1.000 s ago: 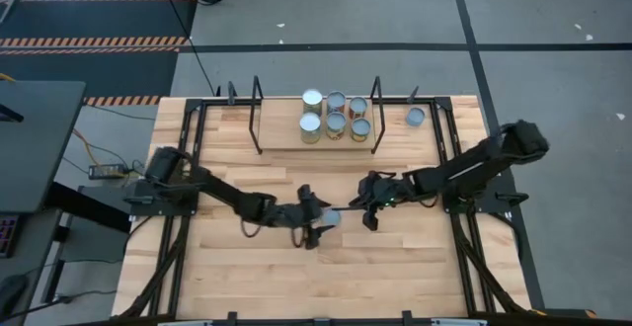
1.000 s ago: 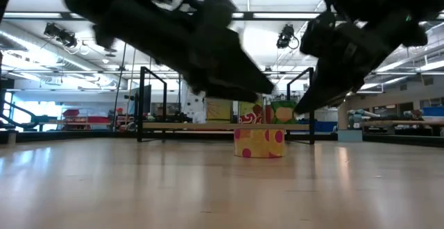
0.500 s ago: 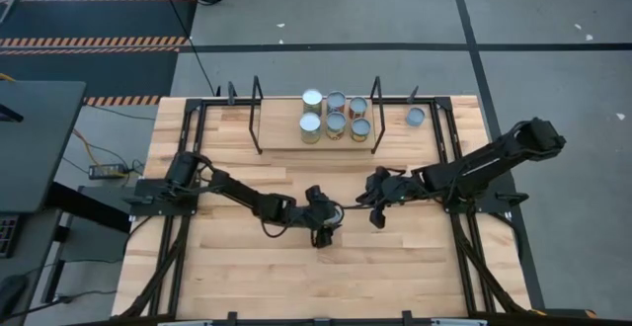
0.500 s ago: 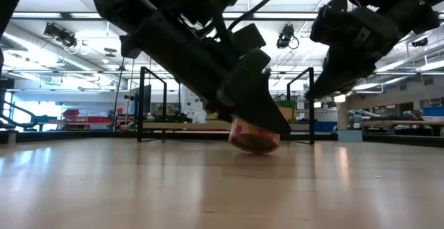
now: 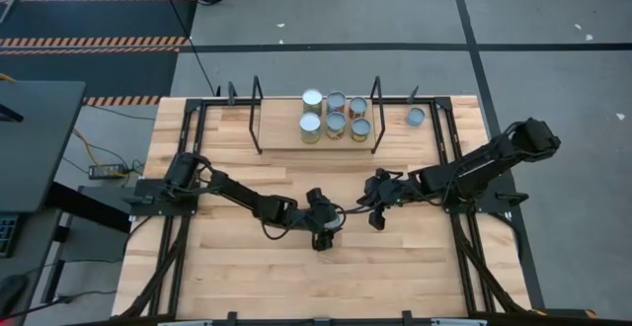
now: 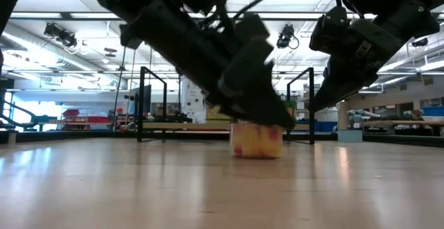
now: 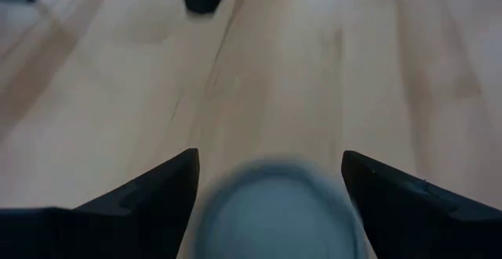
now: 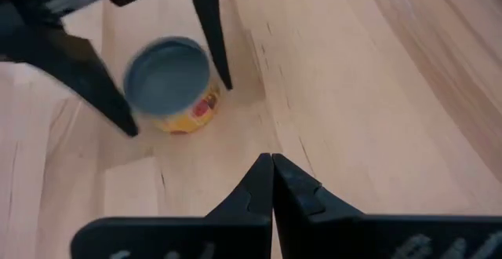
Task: Pick and place cans onto a shelf
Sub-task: Put the pineapple rings on the shelf
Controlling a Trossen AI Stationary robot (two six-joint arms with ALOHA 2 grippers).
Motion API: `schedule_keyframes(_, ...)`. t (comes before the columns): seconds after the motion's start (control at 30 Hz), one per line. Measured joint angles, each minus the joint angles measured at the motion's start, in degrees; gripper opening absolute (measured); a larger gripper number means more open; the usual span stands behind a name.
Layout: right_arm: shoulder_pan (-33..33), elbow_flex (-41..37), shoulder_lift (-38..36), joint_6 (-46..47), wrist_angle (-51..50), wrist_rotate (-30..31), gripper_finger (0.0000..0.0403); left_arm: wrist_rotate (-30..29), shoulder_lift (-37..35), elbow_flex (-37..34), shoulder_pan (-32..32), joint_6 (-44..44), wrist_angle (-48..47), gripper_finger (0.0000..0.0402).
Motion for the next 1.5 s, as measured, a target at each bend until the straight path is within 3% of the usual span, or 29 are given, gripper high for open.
schedule_keyframes(0.3,-0.02,0.0,0.2,0.0,-0.6,-0.01,0.0005,-1.27,-2.86,0.23,-0.42,-3.09,-5.03,0.0318)
schedule_keyframes(0.57,-0.02,0.0,0.2,0.0,-1.0,-0.05,0.0005,4.06,-5.4,0.53,-1.03,-5.0,-10.3,0.0318)
schedule_keyframes(0.73,-0.02,0.0,0.2,0.02,-1.02,-0.23,0.0005,6.41,-5.76,7.42,-0.53,-4.37,-26.7,0.0318)
schedule_keyframes(0.97,0.0,0.0,0.2,0.04,-0.8,-0.18,0.0005,8.31,-4.04,14.65,-0.31,-3.85,-37.39,0.0318)
schedule_keyframes(1.1,-0.02,0.0,0.2,0.25,-0.81,-0.61,0.0005,11.52,-4.04,14.94,0.25,-4.22,-36.9,0.0318)
schedule_keyframes(1.5,0.11,0.0,0.22,0.66,-1.06,-1.97,0.0005,12.05,-1.75,14.77,2.19,-4.64,-36.94,0.0318)
